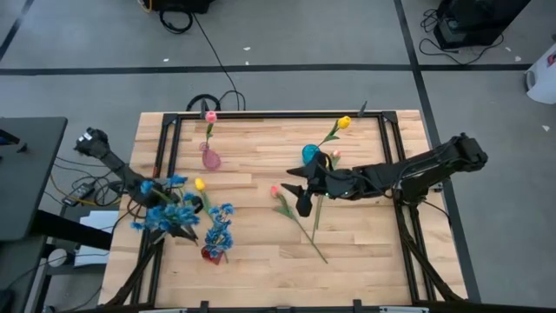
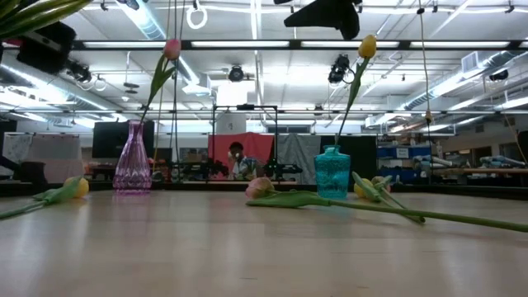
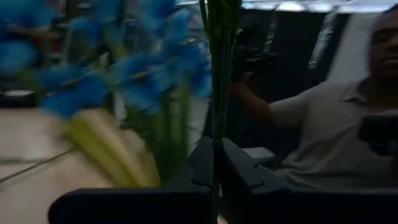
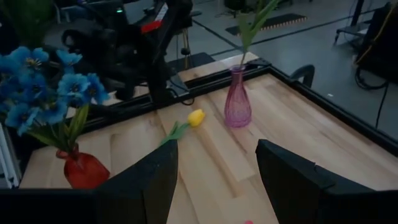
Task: Sort flowers into vase by color
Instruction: Put the blue flowers into the red vase
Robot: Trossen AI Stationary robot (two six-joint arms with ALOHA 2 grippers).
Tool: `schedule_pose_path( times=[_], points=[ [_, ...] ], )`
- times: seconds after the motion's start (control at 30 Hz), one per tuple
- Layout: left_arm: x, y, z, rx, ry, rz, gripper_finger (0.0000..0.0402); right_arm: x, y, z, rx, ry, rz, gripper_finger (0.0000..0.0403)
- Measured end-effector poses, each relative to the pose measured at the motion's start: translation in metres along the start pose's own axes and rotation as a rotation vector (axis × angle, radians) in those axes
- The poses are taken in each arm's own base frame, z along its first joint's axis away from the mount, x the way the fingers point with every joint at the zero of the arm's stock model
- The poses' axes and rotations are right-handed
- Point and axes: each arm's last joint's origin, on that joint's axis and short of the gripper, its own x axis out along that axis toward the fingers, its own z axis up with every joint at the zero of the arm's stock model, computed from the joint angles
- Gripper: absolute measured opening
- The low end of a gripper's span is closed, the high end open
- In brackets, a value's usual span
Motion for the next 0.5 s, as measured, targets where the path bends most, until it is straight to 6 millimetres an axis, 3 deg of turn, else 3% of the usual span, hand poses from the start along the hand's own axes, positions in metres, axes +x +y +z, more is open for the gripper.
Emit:
schedule_pose_path(
  times=[0.5],
  points=[
    [0.019,-0.015,-0.016,0.191,0.044,0.053,0.0015,0.001,-0.009,0.004,0.031,-0.004,-0.020,0.0229]
  ],
)
